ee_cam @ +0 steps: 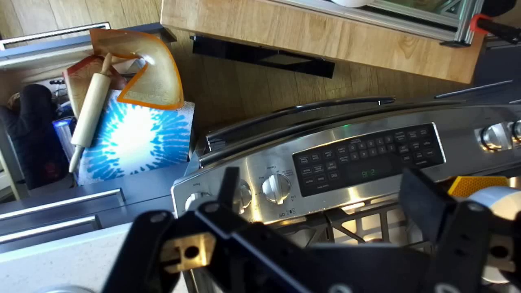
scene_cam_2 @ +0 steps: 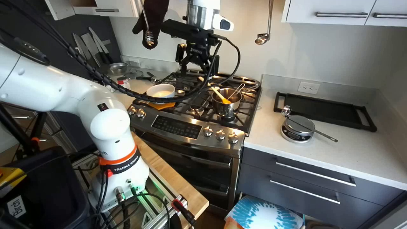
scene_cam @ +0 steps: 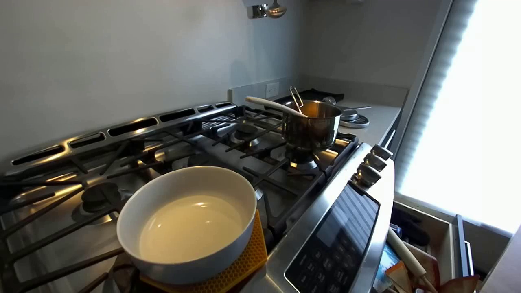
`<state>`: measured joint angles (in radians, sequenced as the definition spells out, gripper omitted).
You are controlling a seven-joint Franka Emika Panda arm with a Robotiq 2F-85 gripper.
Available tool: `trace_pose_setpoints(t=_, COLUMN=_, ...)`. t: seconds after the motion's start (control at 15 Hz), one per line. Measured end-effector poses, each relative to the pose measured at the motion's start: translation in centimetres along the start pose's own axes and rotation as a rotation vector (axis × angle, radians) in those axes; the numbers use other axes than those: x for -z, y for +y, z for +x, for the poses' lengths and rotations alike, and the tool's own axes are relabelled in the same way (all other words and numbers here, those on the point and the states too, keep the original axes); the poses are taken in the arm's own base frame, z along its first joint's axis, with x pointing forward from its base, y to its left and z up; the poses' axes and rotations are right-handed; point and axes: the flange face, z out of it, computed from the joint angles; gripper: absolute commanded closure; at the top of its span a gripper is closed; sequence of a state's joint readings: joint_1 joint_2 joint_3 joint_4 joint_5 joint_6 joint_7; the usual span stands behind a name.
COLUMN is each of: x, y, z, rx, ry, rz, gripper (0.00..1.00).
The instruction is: Put a silver cylinder on the kitchen scale
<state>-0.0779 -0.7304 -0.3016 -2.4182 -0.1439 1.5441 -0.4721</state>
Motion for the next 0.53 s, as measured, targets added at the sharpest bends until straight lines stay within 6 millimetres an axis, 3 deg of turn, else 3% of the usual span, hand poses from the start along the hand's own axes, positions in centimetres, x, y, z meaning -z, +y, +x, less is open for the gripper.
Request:
trace_pose_setpoints(t=0.13, x=0.7, y=-0.4, z=0.3, rx=0.019, ry=0.026, rz=-0.001, gripper=0.0)
trace_pose_setpoints(t=0.27, x=3.3, y=-1.3, z=0.5, rx=0.071, ry=0.096, rz=-0.032, gripper=0.0)
trace_pose_setpoints(t=0.53, x=11.7, y=-4.9, z=-0.5, rx=0.172, ry=0.26, rz=-0.156, gripper=0.0)
